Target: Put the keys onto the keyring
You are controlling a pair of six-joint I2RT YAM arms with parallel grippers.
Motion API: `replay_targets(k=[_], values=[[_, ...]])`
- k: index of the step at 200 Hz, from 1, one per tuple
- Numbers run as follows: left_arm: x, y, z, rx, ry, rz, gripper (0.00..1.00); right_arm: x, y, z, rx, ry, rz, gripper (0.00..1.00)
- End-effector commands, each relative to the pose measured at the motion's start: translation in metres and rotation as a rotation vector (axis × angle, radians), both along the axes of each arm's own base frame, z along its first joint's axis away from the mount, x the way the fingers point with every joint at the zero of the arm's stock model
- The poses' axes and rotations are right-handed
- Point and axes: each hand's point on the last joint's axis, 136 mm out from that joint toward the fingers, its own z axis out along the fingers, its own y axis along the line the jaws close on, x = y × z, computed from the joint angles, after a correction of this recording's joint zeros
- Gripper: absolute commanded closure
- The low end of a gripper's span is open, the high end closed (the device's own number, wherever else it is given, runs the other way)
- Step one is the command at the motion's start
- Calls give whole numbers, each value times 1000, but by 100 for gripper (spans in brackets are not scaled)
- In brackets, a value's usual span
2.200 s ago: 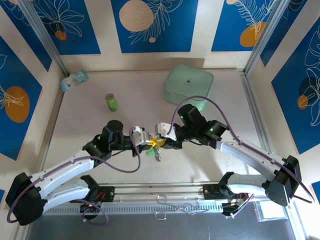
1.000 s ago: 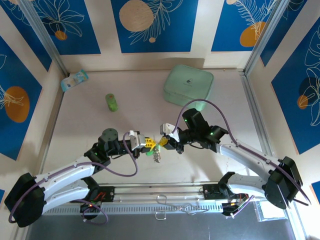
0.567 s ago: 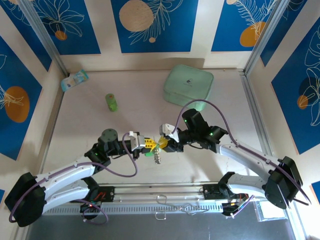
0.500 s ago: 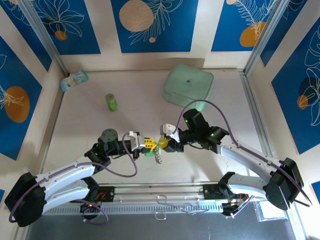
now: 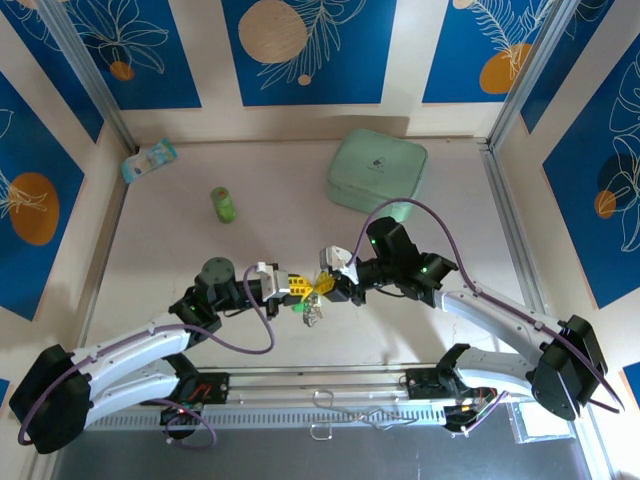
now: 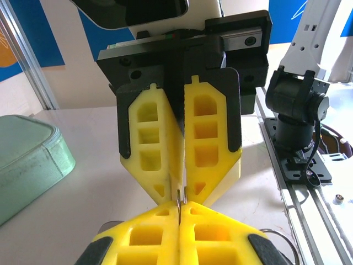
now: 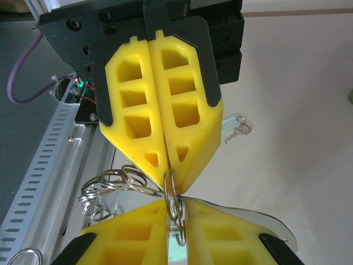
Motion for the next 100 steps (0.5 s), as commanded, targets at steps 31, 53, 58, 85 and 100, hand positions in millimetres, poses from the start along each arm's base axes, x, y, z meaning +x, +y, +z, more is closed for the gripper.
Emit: replay_targets(k=[31, 53, 58, 85, 100], values=[[-4, -2, 10, -40, -25, -23, 100, -5, 5, 2, 21, 15, 35, 96], [3, 0, 8, -23, -20, 19, 91, -1, 3, 2, -11, -5, 20, 100], [4, 0, 6, -11, -18, 31, 82, 0, 1, 1, -26, -11, 15, 100], [3, 3, -4, 87, -15, 23, 70, 2, -6, -4, -126, -60, 8, 100], [1, 4, -10, 149, -14, 9, 73, 3, -9, -7, -190, -83, 15, 100]])
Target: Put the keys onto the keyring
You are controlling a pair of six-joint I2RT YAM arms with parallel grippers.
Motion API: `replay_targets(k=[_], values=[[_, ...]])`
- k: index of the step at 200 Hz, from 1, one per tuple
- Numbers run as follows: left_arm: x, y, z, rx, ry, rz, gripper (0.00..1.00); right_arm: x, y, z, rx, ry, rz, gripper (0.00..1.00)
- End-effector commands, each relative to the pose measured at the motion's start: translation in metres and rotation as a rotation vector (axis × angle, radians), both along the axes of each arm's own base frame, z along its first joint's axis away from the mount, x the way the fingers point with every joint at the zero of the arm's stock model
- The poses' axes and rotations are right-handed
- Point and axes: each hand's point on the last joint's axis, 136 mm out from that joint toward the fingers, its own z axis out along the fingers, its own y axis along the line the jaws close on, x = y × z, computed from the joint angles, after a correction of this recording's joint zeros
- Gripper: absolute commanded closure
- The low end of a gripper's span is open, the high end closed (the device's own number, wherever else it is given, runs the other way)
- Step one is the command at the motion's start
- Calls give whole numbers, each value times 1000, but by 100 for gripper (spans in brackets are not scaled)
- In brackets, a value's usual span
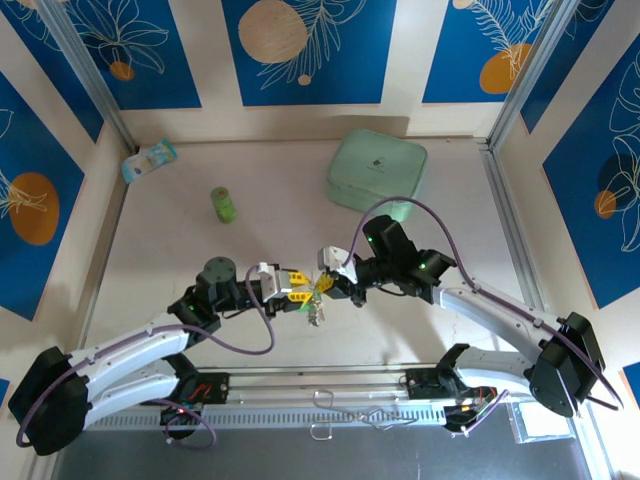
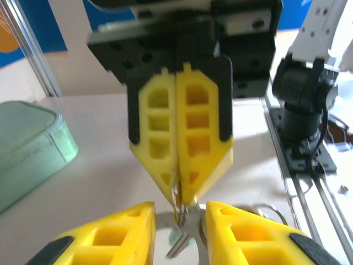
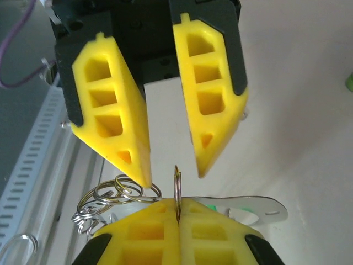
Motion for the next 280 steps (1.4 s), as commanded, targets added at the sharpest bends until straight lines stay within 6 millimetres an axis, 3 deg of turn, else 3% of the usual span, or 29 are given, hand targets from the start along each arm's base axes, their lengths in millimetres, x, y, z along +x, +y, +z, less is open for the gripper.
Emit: replay_targets(k=[1, 54, 81, 113, 141, 177, 238, 280], values=[[-2, 1, 1, 86, -30, -19, 73, 0, -6, 0, -102, -58, 22, 100], [1, -1, 2, 149, -39, -34, 83, -2, 4, 2, -207, -129, 73, 100], [1, -3, 0, 158, -30, -45, 87, -7, 14, 11, -181, -142, 96, 100], [-1, -3, -1, 162, -28, -52, 100, -10, 16, 19, -116, -133, 90, 100], [-2, 0, -1, 125, -41, -31, 100, -5, 7, 27, 23, -74, 28, 76], [1, 2, 16, -54, -60, 32, 100, -7, 2, 20, 134, 16, -6, 66], [-3, 6, 23, -159, -31, 35, 100, -5, 8, 4, 143, 69, -11, 66], [-4, 4, 25, -174, -36, 25, 100, -3, 13, 2, 143, 80, -5, 74]])
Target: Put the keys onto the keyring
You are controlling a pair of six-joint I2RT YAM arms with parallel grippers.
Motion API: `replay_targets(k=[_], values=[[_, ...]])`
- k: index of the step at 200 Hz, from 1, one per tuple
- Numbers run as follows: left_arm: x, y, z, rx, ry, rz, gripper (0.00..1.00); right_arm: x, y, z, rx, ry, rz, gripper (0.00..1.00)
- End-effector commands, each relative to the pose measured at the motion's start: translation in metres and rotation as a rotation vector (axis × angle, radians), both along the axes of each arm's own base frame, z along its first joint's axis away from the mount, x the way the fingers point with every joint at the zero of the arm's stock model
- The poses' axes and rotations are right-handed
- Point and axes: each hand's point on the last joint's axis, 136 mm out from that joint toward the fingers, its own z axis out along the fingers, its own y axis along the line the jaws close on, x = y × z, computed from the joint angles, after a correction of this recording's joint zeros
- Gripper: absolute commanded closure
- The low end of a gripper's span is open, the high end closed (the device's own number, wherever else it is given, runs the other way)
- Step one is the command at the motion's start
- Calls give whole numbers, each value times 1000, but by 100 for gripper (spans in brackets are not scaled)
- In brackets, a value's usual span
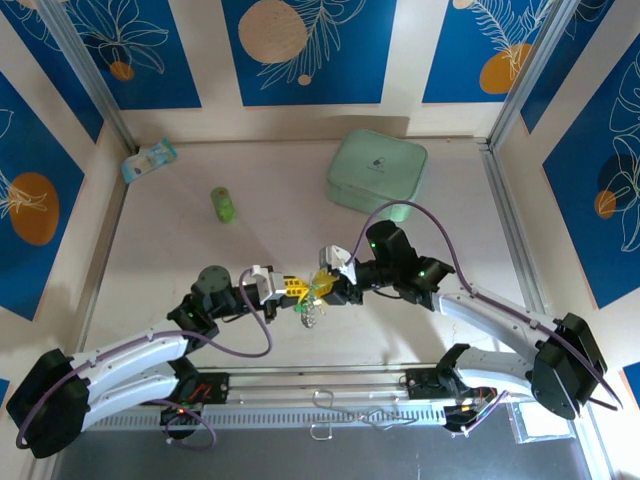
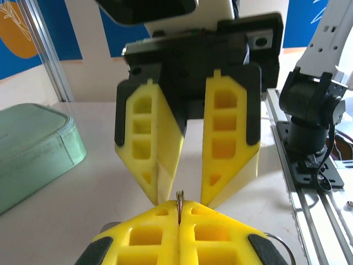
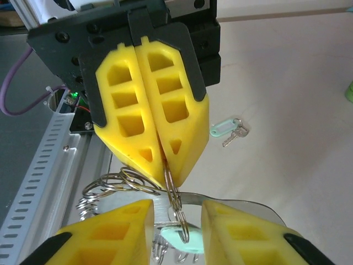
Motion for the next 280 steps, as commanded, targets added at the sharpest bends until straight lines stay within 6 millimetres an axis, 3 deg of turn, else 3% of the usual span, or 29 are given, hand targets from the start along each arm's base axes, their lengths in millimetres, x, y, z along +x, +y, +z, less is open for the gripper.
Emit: replay_targets(k=[1, 44, 79, 102, 117, 130, 204, 280], values=[[-4, -1, 19, -73, -43, -19, 100, -4, 5, 2, 22, 20, 26, 75], [-4, -2, 18, -73, -39, -25, 100, -4, 7, 4, 31, 18, 35, 89], [-4, -2, 17, -62, -40, -20, 100, -4, 8, 7, 37, 12, 37, 91], [-2, -1, 15, -46, -38, -12, 100, -3, 8, 8, 32, 10, 35, 100], [1, 0, 13, -27, -35, 9, 75, -3, 6, 9, 18, 1, 34, 100], [3, 1, 10, 3, -37, 23, 69, -2, 3, 8, -10, -18, 29, 100], [2, 2, -6, 248, -21, -17, 76, 1, -9, -6, -295, -152, 53, 100], [0, -3, -9, 282, -19, -57, 80, -7, 5, 8, -284, -198, 97, 100]])
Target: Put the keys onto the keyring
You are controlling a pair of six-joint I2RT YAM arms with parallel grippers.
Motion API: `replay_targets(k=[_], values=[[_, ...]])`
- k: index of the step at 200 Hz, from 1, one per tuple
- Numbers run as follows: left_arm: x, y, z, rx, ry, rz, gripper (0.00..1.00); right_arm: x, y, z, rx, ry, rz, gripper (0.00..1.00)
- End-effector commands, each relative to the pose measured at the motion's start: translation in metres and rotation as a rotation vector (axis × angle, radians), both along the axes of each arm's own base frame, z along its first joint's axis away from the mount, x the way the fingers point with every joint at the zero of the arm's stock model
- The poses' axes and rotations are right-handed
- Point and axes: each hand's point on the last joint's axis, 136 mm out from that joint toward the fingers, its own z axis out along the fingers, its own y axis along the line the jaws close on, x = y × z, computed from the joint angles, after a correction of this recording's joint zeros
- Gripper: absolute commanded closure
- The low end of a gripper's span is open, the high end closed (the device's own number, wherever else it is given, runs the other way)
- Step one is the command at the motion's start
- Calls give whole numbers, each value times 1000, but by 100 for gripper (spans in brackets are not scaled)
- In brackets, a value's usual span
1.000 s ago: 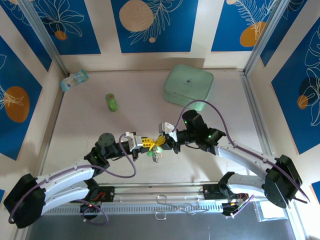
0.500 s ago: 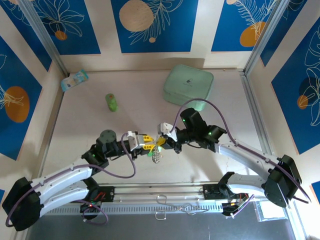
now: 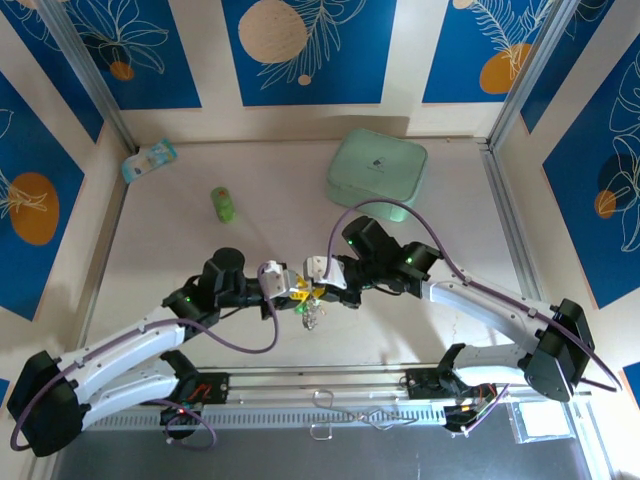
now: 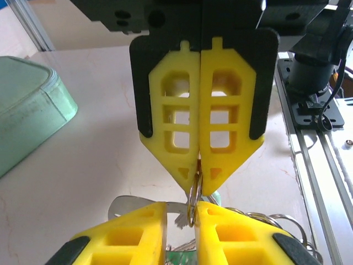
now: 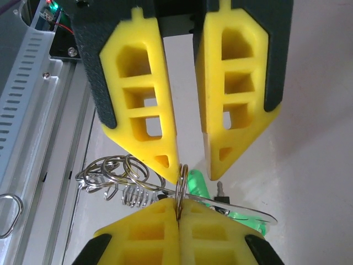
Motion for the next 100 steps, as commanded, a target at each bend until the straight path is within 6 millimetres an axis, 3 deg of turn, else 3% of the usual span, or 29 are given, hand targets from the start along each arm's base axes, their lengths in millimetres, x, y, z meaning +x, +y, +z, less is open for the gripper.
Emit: replay_targets(k=[1, 52, 88, 100], values=[[-4, -4, 10, -5, -28, -41, 80, -1, 7, 19, 31, -38, 32, 100], [-5, -8, 16, -38, -35, -54, 87, -2, 16, 20, 41, -41, 48, 100], [-7, -7, 21, -63, -50, -56, 100, 0, 14, 19, 50, -37, 30, 100], [-8, -6, 21, -71, -52, -55, 100, 0, 11, 23, 85, -24, 16, 93]])
